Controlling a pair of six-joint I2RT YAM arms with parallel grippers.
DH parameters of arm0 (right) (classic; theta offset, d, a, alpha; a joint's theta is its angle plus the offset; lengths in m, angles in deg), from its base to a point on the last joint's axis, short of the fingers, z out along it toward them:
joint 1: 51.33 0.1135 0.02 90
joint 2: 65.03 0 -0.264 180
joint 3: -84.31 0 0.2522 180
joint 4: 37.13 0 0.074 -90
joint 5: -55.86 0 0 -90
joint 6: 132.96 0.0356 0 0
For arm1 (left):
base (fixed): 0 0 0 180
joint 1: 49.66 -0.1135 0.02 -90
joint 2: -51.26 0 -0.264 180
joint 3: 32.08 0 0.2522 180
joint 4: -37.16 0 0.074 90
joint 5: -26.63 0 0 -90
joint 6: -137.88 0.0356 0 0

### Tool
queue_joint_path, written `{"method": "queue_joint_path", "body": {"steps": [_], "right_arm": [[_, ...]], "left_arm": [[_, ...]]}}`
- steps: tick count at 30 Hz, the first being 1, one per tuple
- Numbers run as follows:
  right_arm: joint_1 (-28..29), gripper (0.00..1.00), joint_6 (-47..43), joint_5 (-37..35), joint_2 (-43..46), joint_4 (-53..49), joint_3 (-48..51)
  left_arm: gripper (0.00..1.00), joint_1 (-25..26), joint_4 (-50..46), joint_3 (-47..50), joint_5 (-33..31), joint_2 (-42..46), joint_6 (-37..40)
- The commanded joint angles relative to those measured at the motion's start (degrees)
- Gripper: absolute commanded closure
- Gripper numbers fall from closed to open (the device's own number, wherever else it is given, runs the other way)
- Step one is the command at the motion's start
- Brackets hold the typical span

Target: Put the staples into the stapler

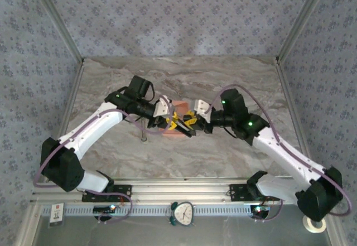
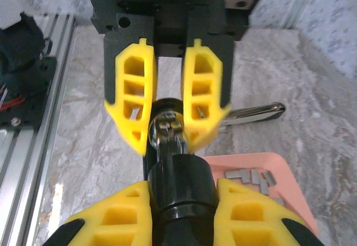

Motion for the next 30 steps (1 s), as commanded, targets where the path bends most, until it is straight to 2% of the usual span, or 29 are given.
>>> {"method": "queue_joint_path", "body": {"steps": [1,7,13,17,30], "right_arm": [[-4.8,0.94,4.7,2.0,5.6,3.3,3.9],[-12.8,0.94,10.1,3.4,12.4,7.9,10.5],[-20.4,0.94,16.9,3.5,17.0,12.6,17.9],[-24.1,0.94,22.3,2.9,19.1,18.3,23.2],[-27.6,0.94,29.9,-3.1,20.0,22.8,30.9]], "left_arm": [[1.0,-3.9,0.9,0.4,2.8,3.3,-2.8],[1.0,-8.1,4.6,2.1,6.4,6.3,-7.1],[1.0,-11.9,11.5,2.3,13.2,8.5,-15.5],[1.0,-13.7,15.7,1.7,15.5,9.5,-20.4],[1.0,-15.6,28.4,-0.1,16.0,11.7,-33.5]]}}
